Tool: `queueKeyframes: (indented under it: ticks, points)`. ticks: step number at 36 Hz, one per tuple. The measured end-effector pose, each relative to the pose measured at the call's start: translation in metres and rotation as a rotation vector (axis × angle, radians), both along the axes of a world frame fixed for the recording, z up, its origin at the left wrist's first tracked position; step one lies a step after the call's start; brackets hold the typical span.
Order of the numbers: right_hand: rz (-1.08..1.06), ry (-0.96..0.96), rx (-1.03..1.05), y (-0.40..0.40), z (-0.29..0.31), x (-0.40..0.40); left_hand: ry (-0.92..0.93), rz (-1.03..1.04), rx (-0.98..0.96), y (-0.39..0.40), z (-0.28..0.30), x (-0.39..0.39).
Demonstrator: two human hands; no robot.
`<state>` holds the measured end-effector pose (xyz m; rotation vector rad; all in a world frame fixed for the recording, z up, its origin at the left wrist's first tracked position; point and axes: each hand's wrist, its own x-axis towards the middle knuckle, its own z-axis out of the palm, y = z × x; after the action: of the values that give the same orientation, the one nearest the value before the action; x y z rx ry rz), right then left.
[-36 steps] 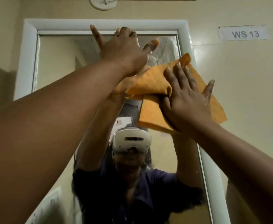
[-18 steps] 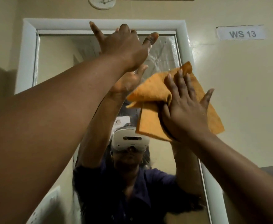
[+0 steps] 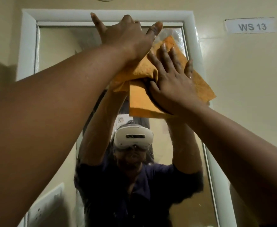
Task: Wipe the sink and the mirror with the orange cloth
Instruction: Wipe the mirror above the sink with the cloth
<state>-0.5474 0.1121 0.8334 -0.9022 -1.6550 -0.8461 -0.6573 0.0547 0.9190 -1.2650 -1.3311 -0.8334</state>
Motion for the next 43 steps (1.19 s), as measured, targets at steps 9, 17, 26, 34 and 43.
queueKeyframes:
  ticks: [9, 17, 26, 34, 43]
  points:
    - [0.023, 0.064, 0.036, 0.003, -0.099, 0.005, -0.004, 0.001, -0.010, -0.002, -0.002, -0.001]
    - [-0.040, 0.043, -0.004, 0.001, -0.072, 0.011, -0.016, 0.012, -0.026, -0.006, -0.002, 0.001]
    - [-0.116, 0.137, -0.039, 0.004, 0.038, 0.014, -0.020, -0.025, -0.013, -0.003, -0.005, 0.001]
    - [-0.119, 0.151, -0.005, 0.007, 0.033, 0.013, -0.010, -0.026, -0.008, -0.003, -0.006, 0.002]
    - [-0.080, 0.147, -0.011, 0.003, -0.066, 0.019, -0.008, -0.017, 0.010, 0.002, -0.006, -0.005]
